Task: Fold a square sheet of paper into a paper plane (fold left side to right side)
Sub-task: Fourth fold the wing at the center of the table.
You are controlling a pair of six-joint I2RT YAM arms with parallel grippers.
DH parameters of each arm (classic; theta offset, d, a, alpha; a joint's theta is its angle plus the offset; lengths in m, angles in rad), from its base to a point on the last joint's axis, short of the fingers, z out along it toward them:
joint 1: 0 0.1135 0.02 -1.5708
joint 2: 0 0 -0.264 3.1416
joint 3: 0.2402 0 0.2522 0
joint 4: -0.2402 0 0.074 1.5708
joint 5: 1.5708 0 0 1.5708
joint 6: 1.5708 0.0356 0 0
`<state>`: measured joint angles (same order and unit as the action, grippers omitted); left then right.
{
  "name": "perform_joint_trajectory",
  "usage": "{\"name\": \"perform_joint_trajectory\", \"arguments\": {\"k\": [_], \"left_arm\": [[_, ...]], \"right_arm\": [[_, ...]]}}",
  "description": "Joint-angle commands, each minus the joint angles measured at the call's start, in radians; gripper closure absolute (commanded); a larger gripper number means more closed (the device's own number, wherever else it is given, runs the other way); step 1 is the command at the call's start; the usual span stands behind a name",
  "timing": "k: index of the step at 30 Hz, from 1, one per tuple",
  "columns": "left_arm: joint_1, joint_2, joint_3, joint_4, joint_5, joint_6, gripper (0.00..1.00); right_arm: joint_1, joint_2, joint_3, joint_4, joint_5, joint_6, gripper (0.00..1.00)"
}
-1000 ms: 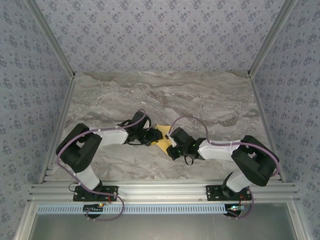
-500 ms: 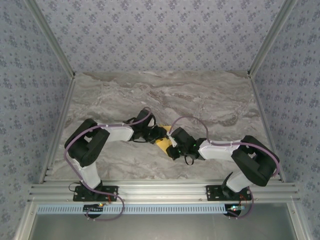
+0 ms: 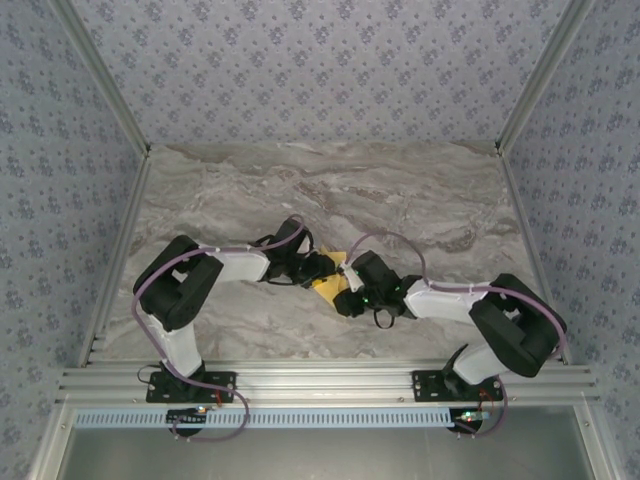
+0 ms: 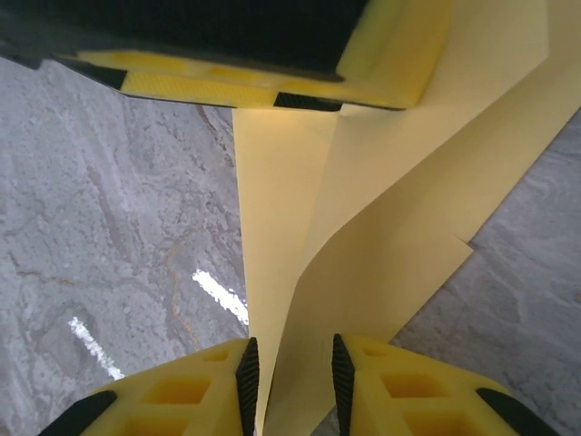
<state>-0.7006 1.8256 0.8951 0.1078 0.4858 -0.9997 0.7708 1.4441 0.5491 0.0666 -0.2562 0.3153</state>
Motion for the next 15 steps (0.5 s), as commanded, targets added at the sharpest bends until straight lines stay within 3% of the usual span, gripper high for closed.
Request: {"name": "perform_joint_trajectory", "arguments": {"k": [1, 8, 15], "left_arm": [[-0.004, 0.027, 0.011, -0.037, -0.015, 0.013, 0.6], [-0.004, 0.016, 0.008, -0.042, -0.019, 0.016, 0.6], [-0.004, 0.01, 0.005, -0.042, -0.021, 0.018, 0.6]], "right_arm": [[-0.032, -0.059, -0.023, 0.039, -0.088, 0.021, 0.66], [-0.195, -0.131, -0.06, 0.111, -0.258, 0.117, 0.61], [-0.332, -0.019, -0.028, 0.242, -0.442, 0.281, 0.61]]}}
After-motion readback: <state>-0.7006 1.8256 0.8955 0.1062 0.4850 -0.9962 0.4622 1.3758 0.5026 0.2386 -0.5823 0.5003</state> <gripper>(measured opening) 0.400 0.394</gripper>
